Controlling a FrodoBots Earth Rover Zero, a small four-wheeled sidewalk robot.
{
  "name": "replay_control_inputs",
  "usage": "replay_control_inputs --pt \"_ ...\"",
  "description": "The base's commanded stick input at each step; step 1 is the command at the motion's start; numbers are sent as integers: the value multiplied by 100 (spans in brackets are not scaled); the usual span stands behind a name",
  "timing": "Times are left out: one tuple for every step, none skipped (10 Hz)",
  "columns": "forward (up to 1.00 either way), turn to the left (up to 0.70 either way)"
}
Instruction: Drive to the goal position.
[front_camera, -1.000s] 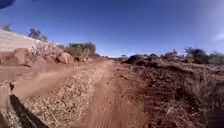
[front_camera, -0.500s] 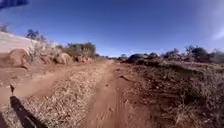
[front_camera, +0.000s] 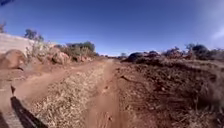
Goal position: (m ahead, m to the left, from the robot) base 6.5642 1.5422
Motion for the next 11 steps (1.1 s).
replay_control_inputs --pt "50 0" --pt "50 0" --pt "50 0" --pt "50 0" --pt "50 0" --pt "50 0" --pt "50 0" --pt "50 0" --pt "50 0" --pt "50 0" --pt "50 0"
